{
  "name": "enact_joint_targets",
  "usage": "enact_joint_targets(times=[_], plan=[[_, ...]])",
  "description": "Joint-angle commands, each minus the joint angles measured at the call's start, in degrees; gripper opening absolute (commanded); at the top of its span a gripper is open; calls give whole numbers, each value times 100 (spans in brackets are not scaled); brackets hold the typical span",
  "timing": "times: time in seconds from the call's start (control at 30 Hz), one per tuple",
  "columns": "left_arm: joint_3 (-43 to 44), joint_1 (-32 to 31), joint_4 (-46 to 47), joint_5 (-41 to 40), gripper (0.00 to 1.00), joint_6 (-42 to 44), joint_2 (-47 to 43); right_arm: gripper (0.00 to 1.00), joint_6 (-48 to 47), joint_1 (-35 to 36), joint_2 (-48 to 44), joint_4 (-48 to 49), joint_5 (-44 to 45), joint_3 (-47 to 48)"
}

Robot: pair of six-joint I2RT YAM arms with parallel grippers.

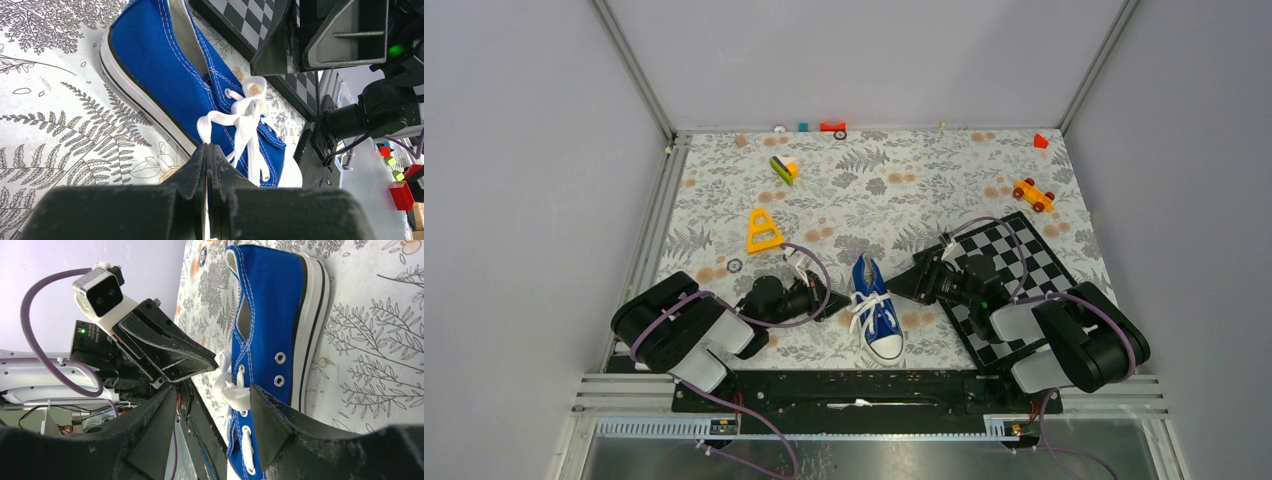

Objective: Tie the shoes
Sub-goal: Tie the shoelace on the shoe.

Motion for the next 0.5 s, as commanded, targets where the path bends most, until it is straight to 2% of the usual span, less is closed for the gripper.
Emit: enact_joint_targets(times=[0.0, 0.2, 0.47], plan=[[99, 28, 189, 37, 0, 84, -119, 62, -192, -56, 42, 50, -48, -71], [114, 23, 193, 42, 0, 80, -117, 56, -234, -56, 181, 7, -121, -44], [93, 23, 194, 31, 0, 81, -144, 48, -126, -53, 573, 410, -215, -11]])
